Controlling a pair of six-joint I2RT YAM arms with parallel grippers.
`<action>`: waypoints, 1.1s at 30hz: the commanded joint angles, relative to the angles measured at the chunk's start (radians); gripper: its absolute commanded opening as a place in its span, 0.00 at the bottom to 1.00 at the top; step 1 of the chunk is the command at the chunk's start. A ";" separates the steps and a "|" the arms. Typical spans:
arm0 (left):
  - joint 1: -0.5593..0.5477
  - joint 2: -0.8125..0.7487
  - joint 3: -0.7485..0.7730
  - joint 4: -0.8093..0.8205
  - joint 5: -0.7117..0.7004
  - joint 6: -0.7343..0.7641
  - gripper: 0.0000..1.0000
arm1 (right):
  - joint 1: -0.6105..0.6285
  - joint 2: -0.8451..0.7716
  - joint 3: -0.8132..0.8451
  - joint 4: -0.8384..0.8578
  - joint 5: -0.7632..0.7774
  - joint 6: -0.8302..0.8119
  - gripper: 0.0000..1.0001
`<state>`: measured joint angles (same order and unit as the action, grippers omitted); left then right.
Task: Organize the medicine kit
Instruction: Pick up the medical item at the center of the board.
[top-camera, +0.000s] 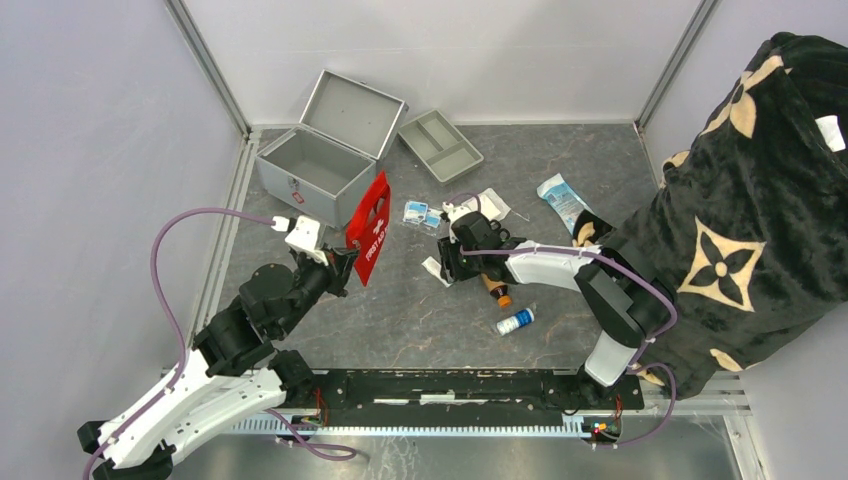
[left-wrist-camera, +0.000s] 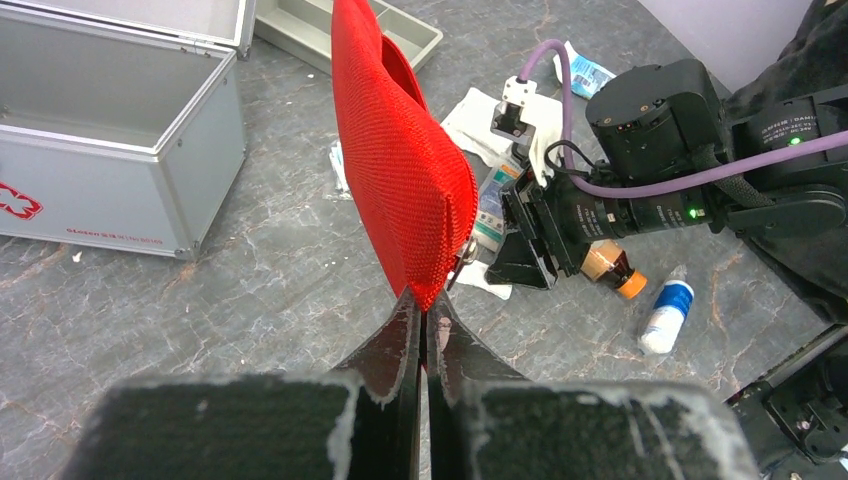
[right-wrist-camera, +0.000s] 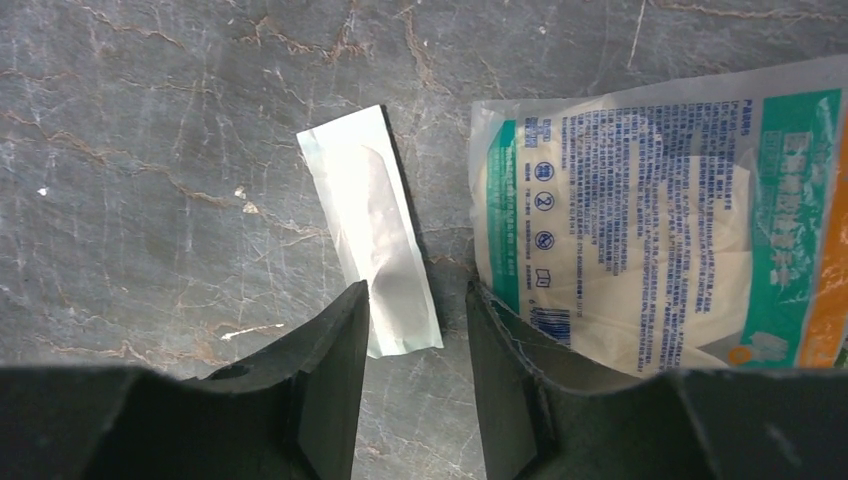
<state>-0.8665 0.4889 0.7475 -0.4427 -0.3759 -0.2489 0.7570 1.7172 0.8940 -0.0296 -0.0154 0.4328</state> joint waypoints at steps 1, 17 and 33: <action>-0.004 -0.002 -0.002 0.030 -0.014 -0.004 0.02 | -0.004 0.027 0.023 -0.049 0.041 -0.039 0.46; -0.005 0.000 -0.003 0.031 -0.017 0.000 0.02 | 0.073 0.096 0.058 -0.145 0.098 -0.128 0.41; -0.005 0.013 -0.006 0.039 -0.011 0.004 0.02 | 0.113 0.116 0.069 -0.193 0.169 -0.183 0.17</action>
<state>-0.8665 0.4984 0.7452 -0.4423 -0.3759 -0.2489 0.8642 1.7947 1.0023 -0.1184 0.1516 0.2657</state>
